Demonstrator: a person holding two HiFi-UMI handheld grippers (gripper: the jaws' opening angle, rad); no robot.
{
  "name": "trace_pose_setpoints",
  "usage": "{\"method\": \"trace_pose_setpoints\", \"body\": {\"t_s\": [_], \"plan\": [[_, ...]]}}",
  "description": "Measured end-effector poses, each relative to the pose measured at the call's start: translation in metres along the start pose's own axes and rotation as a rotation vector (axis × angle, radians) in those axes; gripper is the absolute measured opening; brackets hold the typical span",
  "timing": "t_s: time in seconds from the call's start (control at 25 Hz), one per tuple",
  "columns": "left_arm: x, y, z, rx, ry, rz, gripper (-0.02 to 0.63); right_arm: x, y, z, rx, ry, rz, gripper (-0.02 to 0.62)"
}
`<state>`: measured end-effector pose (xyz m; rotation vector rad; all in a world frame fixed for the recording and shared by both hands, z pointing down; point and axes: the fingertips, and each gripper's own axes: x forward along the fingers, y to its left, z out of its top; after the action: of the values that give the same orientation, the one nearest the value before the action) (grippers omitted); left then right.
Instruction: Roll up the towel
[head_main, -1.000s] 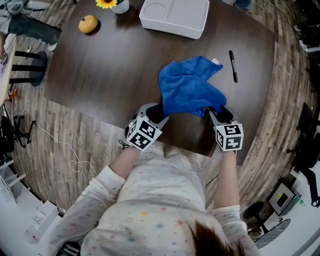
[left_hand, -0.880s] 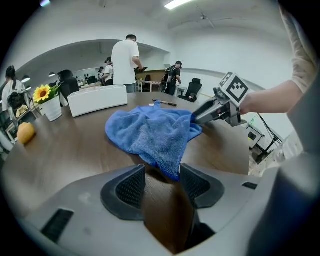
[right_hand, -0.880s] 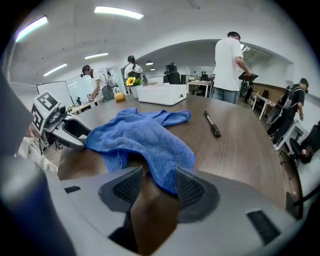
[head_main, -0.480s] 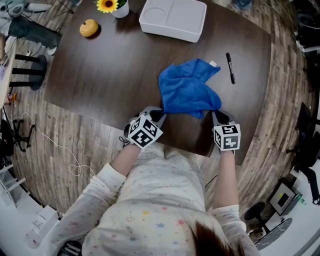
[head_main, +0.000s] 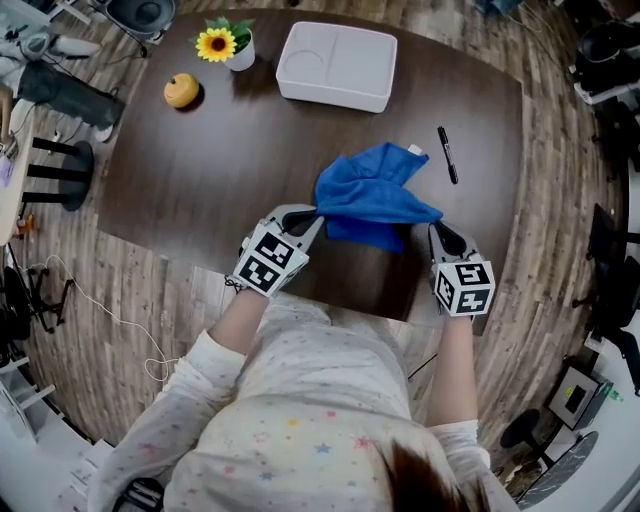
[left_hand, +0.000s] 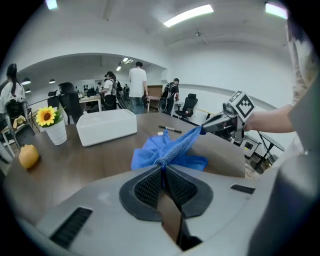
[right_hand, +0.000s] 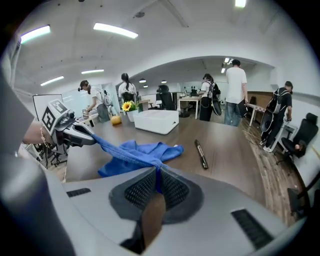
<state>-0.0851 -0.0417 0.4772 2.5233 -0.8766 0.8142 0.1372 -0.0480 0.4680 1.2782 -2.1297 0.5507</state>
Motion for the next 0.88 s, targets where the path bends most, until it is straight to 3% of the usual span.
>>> {"method": "trace_pose_setpoints", "body": {"t_s": [0.32, 0.88], "plan": [[-0.042, 0.046, 0.084, 0.017, -0.182, 0.044, 0.02, -0.033, 0.007, 0.097, -0.024, -0.209, -0.033, 0.021], [-0.119, 0.108, 0.25, 0.095, -0.508, 0.132, 0.02, -0.1, 0.002, 0.277, -0.235, -0.501, -0.087, 0.02]]}}
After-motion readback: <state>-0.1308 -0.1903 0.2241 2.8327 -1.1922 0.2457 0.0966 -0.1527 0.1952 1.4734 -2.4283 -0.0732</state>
